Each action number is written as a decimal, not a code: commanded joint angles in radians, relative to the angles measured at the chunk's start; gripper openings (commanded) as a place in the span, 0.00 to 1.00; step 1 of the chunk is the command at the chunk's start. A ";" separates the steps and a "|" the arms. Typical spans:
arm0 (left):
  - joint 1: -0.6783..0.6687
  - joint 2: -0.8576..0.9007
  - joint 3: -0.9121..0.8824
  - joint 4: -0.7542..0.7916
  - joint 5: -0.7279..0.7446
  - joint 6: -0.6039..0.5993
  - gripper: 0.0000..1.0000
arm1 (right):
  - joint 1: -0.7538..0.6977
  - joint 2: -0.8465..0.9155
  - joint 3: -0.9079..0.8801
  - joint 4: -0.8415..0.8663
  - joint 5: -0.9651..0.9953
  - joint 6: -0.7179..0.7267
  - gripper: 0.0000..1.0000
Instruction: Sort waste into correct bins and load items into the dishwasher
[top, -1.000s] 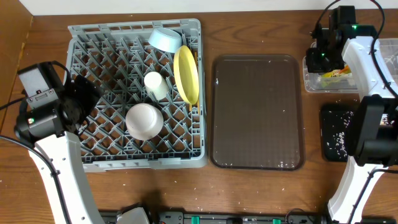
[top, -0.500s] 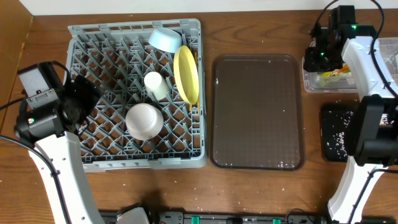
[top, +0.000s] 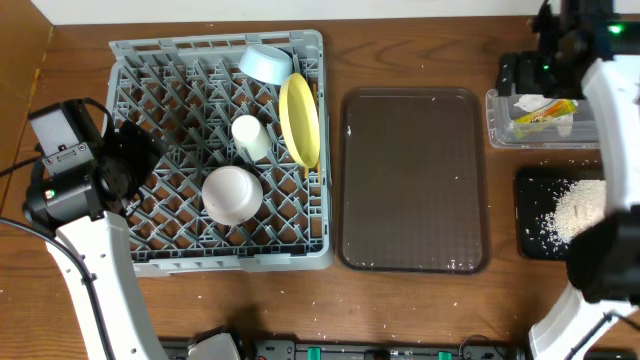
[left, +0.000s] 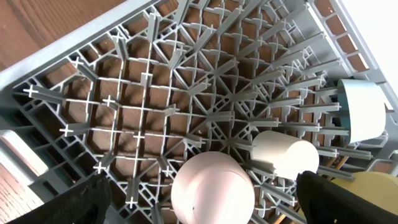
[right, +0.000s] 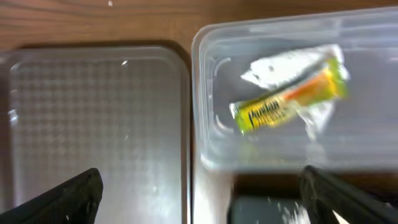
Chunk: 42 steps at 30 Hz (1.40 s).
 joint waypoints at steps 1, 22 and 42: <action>0.003 0.002 0.006 -0.002 -0.012 -0.009 0.96 | 0.007 -0.093 0.021 -0.067 -0.034 0.050 0.99; 0.003 0.002 0.006 -0.002 -0.012 -0.009 0.96 | 0.277 -0.566 -0.508 0.190 -0.076 -0.025 0.99; 0.003 0.002 0.006 -0.002 -0.012 -0.009 0.96 | 0.278 -0.559 -0.516 0.069 -0.068 -0.026 0.99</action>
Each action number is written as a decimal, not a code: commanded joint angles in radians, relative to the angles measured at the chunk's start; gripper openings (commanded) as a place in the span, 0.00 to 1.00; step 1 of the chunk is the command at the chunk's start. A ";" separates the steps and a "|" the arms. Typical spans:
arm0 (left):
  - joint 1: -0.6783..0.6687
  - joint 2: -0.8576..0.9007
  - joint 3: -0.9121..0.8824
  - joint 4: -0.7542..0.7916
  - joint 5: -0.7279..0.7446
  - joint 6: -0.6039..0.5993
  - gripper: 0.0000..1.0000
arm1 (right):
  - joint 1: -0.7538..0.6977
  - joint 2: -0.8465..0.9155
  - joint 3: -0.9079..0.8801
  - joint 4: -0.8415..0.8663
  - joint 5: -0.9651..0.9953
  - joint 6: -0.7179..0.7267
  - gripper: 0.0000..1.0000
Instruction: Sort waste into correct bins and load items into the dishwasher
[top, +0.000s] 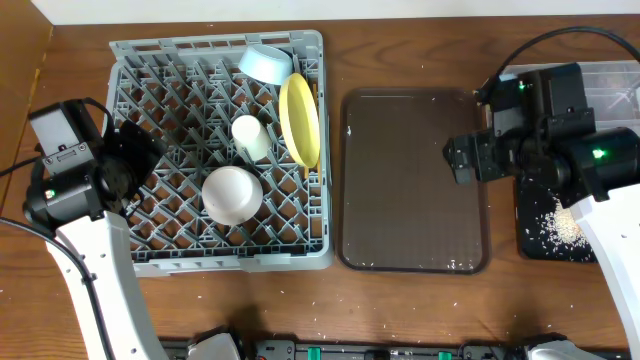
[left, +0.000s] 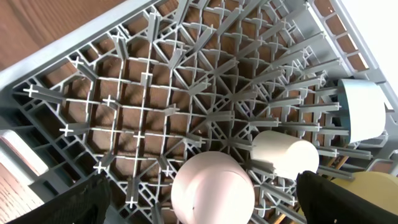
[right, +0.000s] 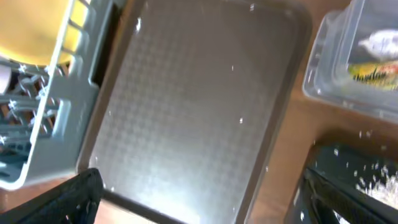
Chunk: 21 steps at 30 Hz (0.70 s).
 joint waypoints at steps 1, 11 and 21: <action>0.003 0.002 0.006 -0.002 -0.012 -0.009 0.96 | 0.005 0.001 -0.011 -0.015 0.013 -0.012 0.99; 0.003 0.002 0.006 -0.002 -0.012 -0.009 0.96 | 0.004 -0.110 -0.235 0.217 0.013 -0.065 0.99; 0.003 0.002 0.006 -0.002 -0.012 -0.008 0.96 | 0.003 -0.438 -0.786 0.779 0.013 -0.084 0.99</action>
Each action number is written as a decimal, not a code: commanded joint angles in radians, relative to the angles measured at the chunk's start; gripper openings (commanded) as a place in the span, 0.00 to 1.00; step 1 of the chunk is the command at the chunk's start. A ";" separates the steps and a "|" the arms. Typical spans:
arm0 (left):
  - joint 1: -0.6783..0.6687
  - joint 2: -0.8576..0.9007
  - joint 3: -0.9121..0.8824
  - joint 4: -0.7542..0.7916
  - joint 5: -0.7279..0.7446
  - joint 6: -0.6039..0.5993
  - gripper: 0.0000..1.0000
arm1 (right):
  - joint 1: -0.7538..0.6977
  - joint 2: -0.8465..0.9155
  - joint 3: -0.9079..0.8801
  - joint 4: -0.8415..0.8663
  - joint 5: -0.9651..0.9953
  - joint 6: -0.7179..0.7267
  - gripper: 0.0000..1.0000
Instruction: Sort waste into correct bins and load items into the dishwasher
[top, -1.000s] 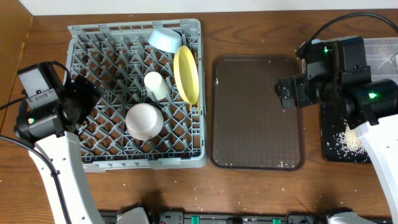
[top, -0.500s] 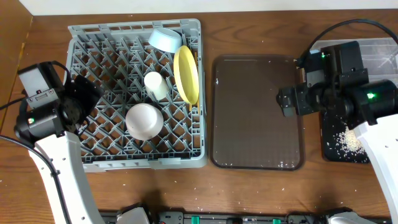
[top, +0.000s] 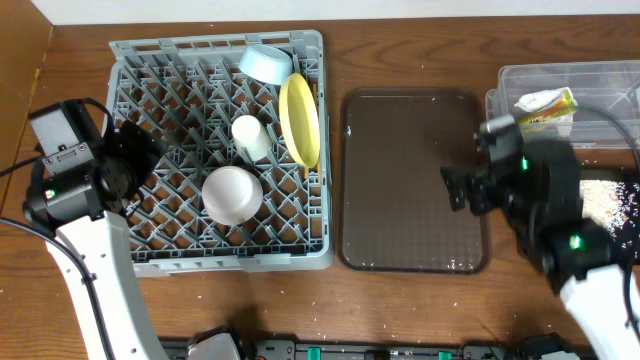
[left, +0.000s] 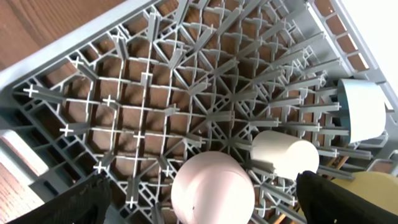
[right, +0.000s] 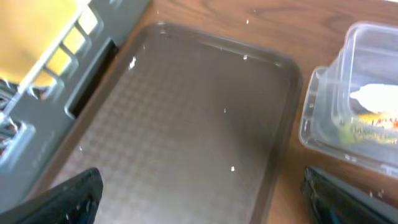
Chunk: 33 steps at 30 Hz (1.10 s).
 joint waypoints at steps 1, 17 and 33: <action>0.003 0.002 0.006 -0.002 -0.012 -0.008 0.96 | 0.003 -0.146 -0.195 0.159 0.002 -0.035 0.99; 0.003 0.002 0.006 -0.002 -0.012 -0.009 0.96 | -0.100 -0.747 -0.685 0.497 -0.024 -0.079 0.99; 0.003 0.002 0.006 -0.002 -0.012 -0.009 0.96 | -0.286 -0.937 -0.774 0.458 -0.096 -0.076 0.99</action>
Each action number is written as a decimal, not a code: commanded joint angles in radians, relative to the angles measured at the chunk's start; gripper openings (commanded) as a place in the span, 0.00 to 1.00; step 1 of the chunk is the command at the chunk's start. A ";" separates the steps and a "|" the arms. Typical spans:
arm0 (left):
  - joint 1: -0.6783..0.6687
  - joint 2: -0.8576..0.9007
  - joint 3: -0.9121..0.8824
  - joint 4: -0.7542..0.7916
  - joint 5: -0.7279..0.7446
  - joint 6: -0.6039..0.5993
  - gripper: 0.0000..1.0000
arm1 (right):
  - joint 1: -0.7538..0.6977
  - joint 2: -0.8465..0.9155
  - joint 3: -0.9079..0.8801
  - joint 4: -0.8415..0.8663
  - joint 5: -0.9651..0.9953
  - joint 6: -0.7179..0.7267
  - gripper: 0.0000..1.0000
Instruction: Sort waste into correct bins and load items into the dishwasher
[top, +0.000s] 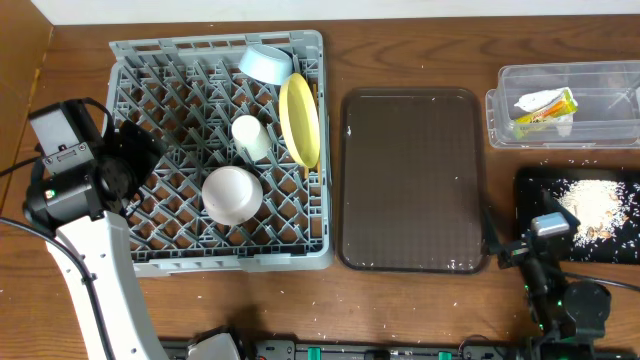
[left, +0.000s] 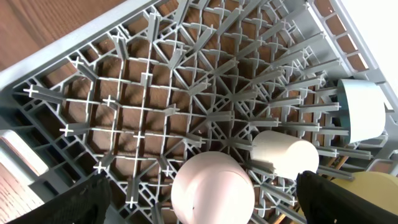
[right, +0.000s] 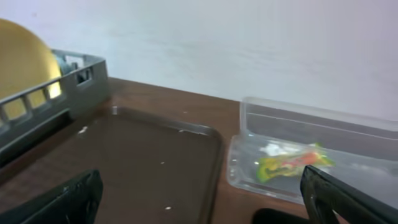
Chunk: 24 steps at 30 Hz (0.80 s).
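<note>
The grey dish rack (top: 170, 250) holds a blue bowl (top: 266, 63), a yellow plate (top: 300, 118) on edge, a white cup (top: 249, 137) and an upturned white bowl (top: 232, 194). My left gripper (left: 199, 208) hangs open over the rack's left part, just above the white bowl (left: 212, 188), holding nothing. A yellow-green wrapper (top: 543, 107) lies in the clear bin (top: 500, 120). White crumbs (top: 590, 205) lie in the black bin (top: 530, 190). My right gripper (right: 208, 205) is open and empty, low at the table's front right, facing the wrapper (right: 292, 163).
A brown tray (top: 412, 180) lies between rack and bins, bare but for a few specks. My right arm (top: 555, 295) sits folded at the front right corner. A white wall (right: 249, 43) stands behind the table. Small crumbs dot the wood near the front edge.
My right arm has drawn back from over the tray's right edge to the front right corner, low by the table. Its camera now looks level across the tray. The left arm is unchanged.
My right gripper was first open over the clear bin with the wrapper lying in it. Then it was above the tray's right side, then nearer the front, and now it rests at the front right corner. The left gripper stayed open over the rack throughout.
</note>
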 joint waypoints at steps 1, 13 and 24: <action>0.003 0.002 0.006 -0.002 -0.012 -0.009 0.96 | -0.027 -0.044 -0.002 -0.069 0.005 -0.006 0.99; 0.003 0.002 0.006 -0.002 -0.012 -0.009 0.96 | -0.036 -0.133 -0.001 -0.159 0.077 -0.063 0.99; 0.003 0.002 0.006 -0.002 -0.012 -0.009 0.96 | -0.036 -0.133 -0.001 -0.159 0.077 -0.062 0.99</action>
